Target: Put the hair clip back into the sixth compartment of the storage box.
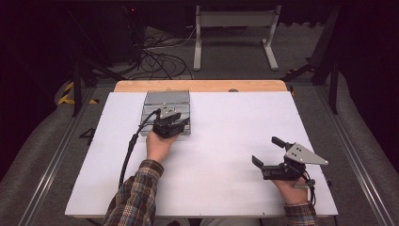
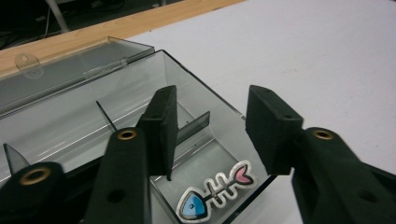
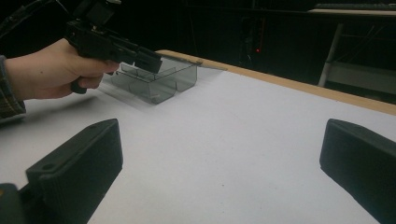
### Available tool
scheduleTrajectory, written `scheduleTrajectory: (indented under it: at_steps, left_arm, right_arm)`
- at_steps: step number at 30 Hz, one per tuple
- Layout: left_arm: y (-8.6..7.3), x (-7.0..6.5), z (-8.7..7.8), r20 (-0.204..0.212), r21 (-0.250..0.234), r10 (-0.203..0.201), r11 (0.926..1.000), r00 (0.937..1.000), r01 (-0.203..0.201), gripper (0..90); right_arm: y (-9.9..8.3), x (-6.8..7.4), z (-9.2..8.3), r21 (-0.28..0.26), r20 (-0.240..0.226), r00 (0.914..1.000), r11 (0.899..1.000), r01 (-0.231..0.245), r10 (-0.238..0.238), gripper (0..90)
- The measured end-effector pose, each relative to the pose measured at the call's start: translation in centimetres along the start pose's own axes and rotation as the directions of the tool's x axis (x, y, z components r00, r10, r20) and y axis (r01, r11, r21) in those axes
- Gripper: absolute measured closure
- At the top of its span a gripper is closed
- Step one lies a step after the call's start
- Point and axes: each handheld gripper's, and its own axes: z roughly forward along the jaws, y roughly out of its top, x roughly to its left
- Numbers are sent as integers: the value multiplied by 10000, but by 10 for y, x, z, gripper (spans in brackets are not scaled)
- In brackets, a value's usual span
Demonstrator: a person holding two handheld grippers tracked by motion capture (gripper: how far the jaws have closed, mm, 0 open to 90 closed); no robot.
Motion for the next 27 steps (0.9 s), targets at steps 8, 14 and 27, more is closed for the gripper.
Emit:
scheduleTrajectory:
  at_steps: [8, 14, 27]
  left_arm:
    - [4, 0, -7, -24, -315, 50, 9995, 10000, -51, 357]
    - [5, -1, -10, -14, -377, 73, 9993, 10000, -74, 275]
    - [12, -2, -25, -94, -688, 226, 9974, 9997, -232, 115]
  right_arm:
    - [0, 0, 1, -1, 3, 10000, 10000, 25, -25, 0]
    - [0, 1, 1, -27, 35, 10000, 10000, 27, -27, 0]
    - [0, 1, 2, -83, 239, 9997, 9999, 88, -86, 0]
